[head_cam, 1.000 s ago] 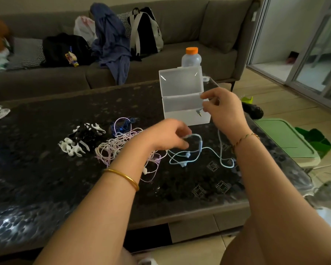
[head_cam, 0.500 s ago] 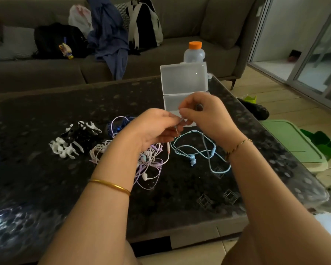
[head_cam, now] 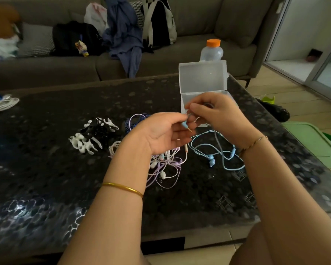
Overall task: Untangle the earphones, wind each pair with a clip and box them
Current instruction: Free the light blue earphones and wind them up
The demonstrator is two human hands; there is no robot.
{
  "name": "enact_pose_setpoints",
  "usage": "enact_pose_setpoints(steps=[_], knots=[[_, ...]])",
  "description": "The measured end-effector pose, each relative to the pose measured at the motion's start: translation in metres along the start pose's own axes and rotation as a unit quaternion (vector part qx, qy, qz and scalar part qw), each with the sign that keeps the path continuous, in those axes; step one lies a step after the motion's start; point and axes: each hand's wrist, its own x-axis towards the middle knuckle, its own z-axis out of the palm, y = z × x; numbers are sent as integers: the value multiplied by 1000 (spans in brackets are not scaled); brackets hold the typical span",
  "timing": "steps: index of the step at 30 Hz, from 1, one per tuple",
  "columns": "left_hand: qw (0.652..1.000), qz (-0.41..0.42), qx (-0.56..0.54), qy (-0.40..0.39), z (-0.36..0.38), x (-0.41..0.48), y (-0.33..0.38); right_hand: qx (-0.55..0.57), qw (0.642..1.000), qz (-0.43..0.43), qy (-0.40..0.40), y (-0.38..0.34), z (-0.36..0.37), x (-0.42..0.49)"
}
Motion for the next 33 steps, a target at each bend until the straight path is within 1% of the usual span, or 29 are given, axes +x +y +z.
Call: enact_pose_setpoints(steps=[1, 4, 6, 8, 12, 16, 18, 23, 26, 29, 33], knots=[[1000, 9, -6, 14, 0, 0, 0, -21, 1000, 4, -6, 1, 0, 0], [998, 27, -22, 43, -1, 0, 0, -132, 991, 13, -14, 5, 0, 2], [997, 37, -19, 57, -2, 0, -1, -164, 986, 10, -7, 8, 2, 4], [996, 58, -11, 72, -2, 1, -1, -173, 985, 5, 10, 9, 3, 5], [994, 77, -42, 66, -2, -2, 2, -134, 991, 0, 25, 10, 5, 4], [995, 58, -70, 35, -4, -4, 2, -119, 991, -25, 58, 12, 7, 3], [996, 45, -71, 21, -3, -7, 2, -94, 992, -32, 75, 10, 5, 1], [998, 9, -54, -6, -2, -7, 1, -81, 993, -43, 75, 8, 6, 1], [996, 1, -78, -38, -2, -7, 0, -67, 995, -37, 68, 7, 8, -1], [992, 16, -115, -54, 0, -6, 2, -38, 998, -1, 48, 8, 9, -3], [972, 58, -226, -20, 2, -6, 6, 29, 993, 98, -56, 12, 14, -6]])
